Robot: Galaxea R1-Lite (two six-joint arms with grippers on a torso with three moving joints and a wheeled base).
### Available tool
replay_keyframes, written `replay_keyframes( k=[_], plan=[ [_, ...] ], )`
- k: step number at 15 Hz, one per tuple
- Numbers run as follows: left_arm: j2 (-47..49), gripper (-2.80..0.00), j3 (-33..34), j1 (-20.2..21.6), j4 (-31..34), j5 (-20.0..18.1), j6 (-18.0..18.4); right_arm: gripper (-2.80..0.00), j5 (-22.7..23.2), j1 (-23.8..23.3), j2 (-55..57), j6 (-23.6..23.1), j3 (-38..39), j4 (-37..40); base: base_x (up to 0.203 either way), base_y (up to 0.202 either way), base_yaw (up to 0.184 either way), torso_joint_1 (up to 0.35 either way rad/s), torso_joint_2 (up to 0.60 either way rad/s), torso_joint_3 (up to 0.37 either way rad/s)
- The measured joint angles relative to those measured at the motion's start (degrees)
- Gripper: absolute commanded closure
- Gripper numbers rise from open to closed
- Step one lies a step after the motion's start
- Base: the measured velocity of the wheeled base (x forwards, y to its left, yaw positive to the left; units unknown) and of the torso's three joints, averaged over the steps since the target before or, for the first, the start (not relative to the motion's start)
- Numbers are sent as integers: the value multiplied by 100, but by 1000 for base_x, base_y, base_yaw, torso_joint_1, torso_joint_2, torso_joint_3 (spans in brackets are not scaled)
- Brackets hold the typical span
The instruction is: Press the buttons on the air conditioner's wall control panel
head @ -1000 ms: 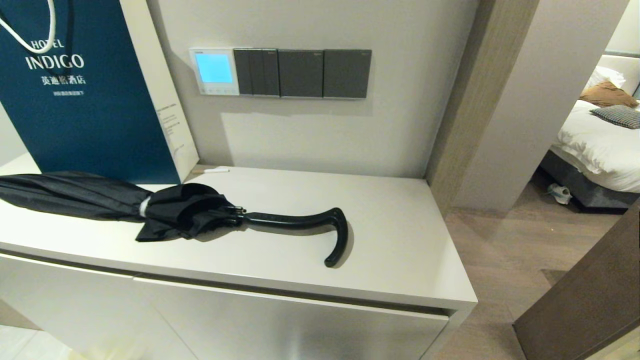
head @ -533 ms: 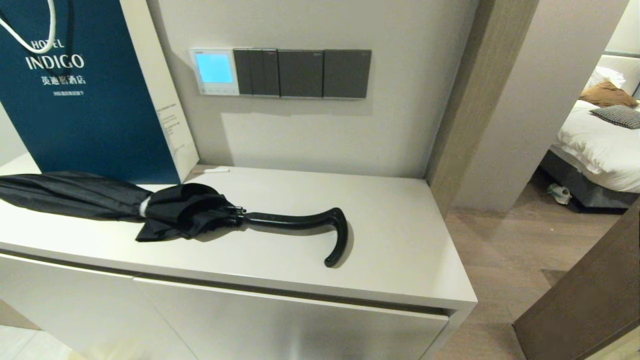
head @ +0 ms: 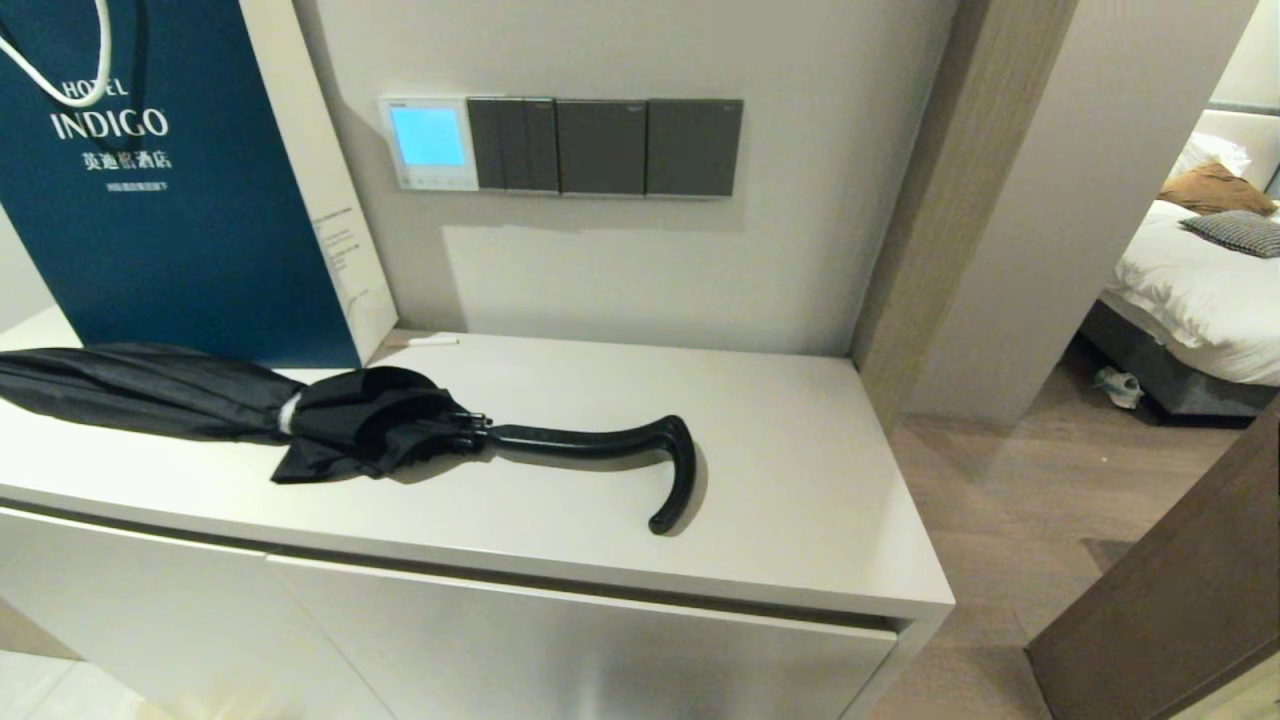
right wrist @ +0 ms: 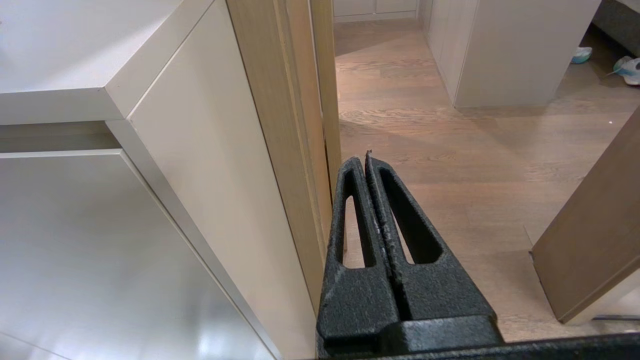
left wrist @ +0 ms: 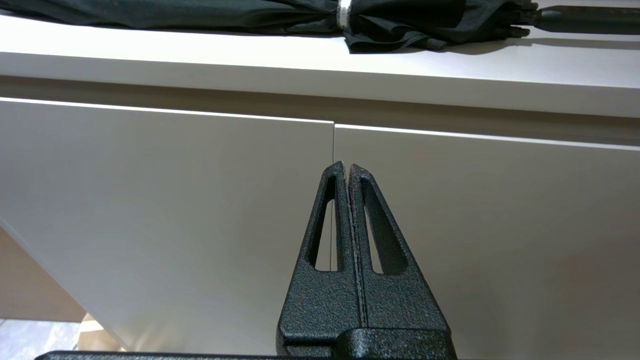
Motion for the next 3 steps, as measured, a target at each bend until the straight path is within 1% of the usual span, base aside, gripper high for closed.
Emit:
replay_keyframes(
  k=[3],
  plan=[
    [0,0,0,2,1,0,0,0,0,0,0,0,0,0,0,0,0,0,0,0]
  ],
)
